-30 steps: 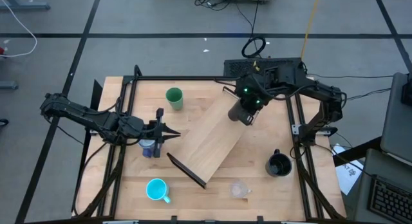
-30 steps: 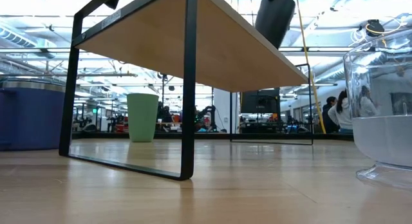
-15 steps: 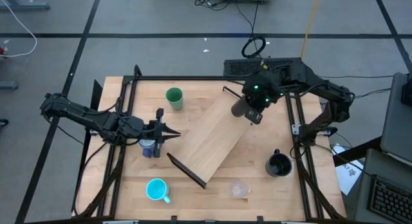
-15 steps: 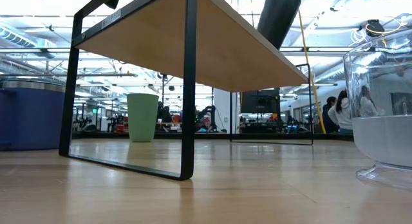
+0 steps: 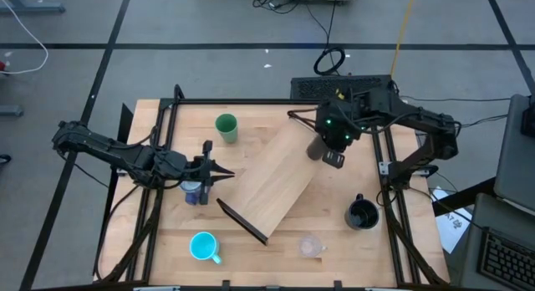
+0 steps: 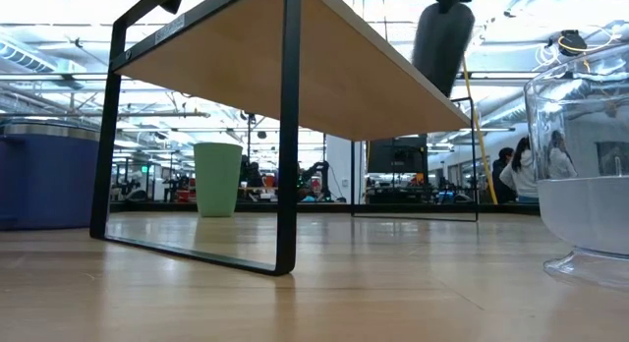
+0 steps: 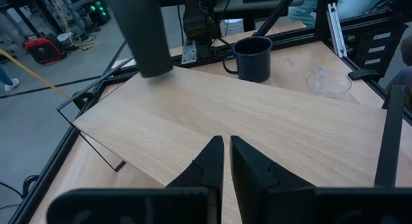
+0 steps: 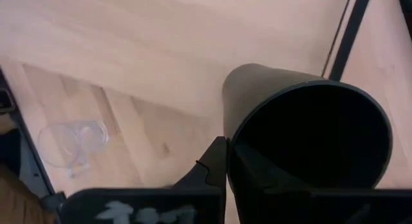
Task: Stack small to large cups/mugs on shelf
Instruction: Put the black cup on the shelf
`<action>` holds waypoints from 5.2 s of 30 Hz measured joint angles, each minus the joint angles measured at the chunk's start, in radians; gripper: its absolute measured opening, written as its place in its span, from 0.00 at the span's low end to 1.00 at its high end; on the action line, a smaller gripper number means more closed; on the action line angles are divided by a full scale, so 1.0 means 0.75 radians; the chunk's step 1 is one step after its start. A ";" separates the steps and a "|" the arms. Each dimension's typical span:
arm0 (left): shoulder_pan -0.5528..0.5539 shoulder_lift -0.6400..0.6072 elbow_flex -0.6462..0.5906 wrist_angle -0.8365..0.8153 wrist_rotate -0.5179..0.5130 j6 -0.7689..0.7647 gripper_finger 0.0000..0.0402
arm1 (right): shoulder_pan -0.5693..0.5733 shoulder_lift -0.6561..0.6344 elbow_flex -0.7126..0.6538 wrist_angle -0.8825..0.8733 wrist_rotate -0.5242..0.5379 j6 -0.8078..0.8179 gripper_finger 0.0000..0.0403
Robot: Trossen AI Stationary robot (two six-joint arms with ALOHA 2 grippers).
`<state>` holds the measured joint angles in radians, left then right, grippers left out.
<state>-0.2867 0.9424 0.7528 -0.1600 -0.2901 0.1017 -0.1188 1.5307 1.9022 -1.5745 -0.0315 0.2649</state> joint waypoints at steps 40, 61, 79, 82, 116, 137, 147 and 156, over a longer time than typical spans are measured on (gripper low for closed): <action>0.000 0.000 0.000 0.001 -0.001 -0.001 0.08 | -0.001 -0.008 -0.030 0.015 0.056 0.060 0.35; 0.000 0.000 0.000 0.000 -0.001 -0.001 0.08 | -0.001 0.003 -0.030 0.195 0.078 -0.002 0.33; 0.000 0.000 0.000 -0.001 -0.001 0.003 0.08 | -0.071 0.005 -0.033 0.267 0.078 -0.032 0.24; 0.000 0.000 0.000 -0.001 -0.001 0.003 0.08 | -0.071 0.004 -0.062 0.282 0.081 -0.032 0.24; 0.000 0.000 0.000 -0.002 0.000 0.013 0.08 | 0.057 -0.110 -0.048 0.030 0.257 0.195 0.24; 0.000 0.000 0.000 0.001 0.000 0.011 0.08 | 0.110 -0.207 -0.625 0.006 0.331 0.570 0.24; 0.000 0.000 0.000 0.001 0.000 0.012 0.08 | 0.207 -0.445 -0.757 0.039 0.438 0.735 0.24; 0.002 0.000 0.000 0.016 0.000 0.013 0.08 | 0.240 -0.563 -1.004 0.072 0.495 0.847 0.27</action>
<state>-0.2852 0.9424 0.7528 -0.1480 -0.2901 0.1112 0.0612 1.1081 1.1493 -1.5209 0.3398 0.9005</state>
